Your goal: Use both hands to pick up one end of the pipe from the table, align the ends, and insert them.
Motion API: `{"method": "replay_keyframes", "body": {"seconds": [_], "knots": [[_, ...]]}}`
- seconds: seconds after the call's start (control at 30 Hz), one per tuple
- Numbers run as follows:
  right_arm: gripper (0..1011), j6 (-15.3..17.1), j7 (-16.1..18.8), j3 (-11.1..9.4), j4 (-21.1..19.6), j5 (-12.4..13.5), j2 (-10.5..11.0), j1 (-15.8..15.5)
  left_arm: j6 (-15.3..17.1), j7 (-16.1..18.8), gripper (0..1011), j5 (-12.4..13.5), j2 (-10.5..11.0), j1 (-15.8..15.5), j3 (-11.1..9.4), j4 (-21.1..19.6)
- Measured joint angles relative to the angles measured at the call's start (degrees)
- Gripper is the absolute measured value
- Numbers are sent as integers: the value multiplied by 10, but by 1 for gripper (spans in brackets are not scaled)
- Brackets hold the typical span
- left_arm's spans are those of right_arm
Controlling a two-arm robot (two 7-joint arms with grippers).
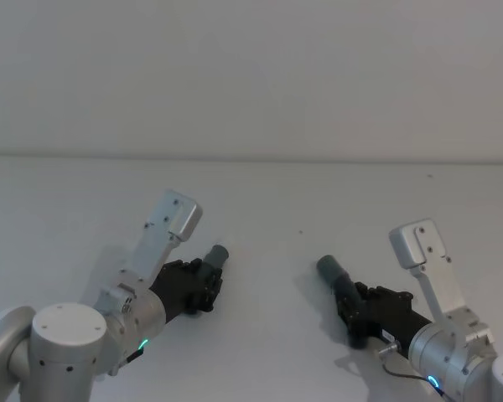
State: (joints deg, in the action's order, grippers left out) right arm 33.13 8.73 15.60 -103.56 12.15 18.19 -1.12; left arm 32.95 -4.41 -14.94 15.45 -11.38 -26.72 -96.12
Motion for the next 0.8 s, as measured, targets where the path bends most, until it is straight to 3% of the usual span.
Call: {"method": "replay_keyframes", "body": {"seconds": [0.17, 0.3, 0.8], "knots": [[219, 0, 0, 0, 0, 0, 0, 0, 0, 0, 334, 0, 0, 0, 0, 0], [164, 0, 0, 0, 0, 0, -1, 0, 0, 0, 335, 0, 0, 0, 0, 0], [157, 1, 0, 0, 1, 0, -1, 0, 0, 0, 334, 0, 0, 0, 0, 0]]}}
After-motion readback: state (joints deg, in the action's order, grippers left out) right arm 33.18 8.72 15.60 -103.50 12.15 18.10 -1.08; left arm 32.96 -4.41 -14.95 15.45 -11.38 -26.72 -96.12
